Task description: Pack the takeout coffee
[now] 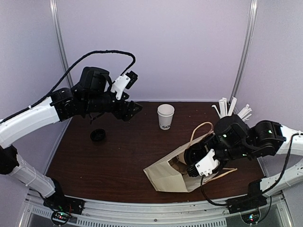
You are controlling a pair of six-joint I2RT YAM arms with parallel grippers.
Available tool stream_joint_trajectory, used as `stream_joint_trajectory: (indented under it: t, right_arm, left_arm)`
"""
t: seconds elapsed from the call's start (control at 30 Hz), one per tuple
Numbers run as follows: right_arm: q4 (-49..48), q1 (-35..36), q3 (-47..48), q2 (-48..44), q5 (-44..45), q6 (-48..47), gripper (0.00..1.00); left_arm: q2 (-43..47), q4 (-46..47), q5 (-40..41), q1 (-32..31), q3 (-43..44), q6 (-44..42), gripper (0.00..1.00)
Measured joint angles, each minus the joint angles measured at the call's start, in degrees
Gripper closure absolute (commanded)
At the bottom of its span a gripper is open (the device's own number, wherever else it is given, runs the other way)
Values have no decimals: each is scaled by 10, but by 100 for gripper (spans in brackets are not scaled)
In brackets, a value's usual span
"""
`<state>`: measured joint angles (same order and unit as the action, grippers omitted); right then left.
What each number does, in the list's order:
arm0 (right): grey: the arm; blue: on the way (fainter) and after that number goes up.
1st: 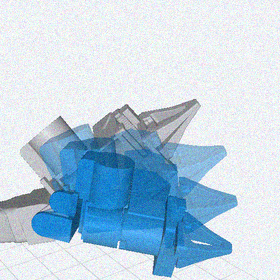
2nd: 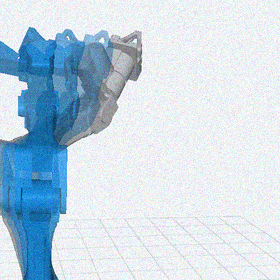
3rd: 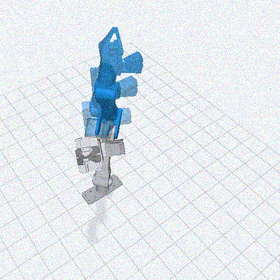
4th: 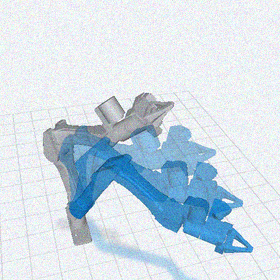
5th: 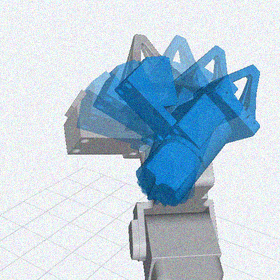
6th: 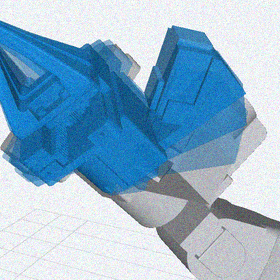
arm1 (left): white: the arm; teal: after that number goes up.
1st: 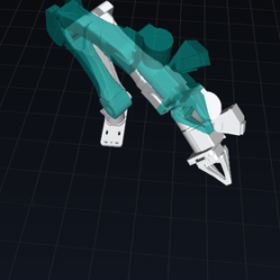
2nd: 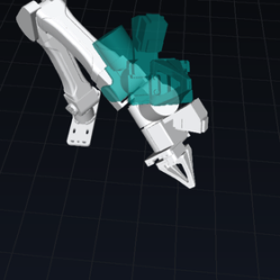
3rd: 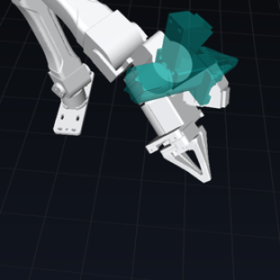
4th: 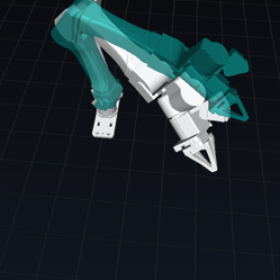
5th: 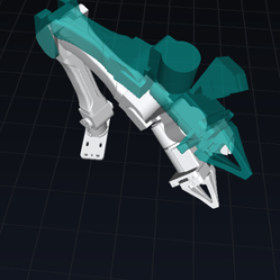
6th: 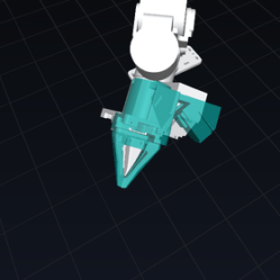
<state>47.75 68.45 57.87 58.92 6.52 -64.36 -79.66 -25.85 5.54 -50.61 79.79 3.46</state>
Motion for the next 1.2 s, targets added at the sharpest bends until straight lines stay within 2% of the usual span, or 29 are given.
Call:
stream_joint_trajectory:
  t: [0.53,0.67,0.83,1.2]
  right_arm:
    - [-31,-40,-5,74,-25,1,48]
    - [-34,-71,-2,103,-46,2,48]
    - [-21,-117,38,153,-82,8,48]
    - [4,-171,127,263,-130,20,48]
  left_arm:
    - [35,1,0,0,-39,11,18]
    - [45,1,0,0,-48,12,18]
    - [51,5,0,0,-62,12,18]
    - [64,8,0,1,-86,23,18]
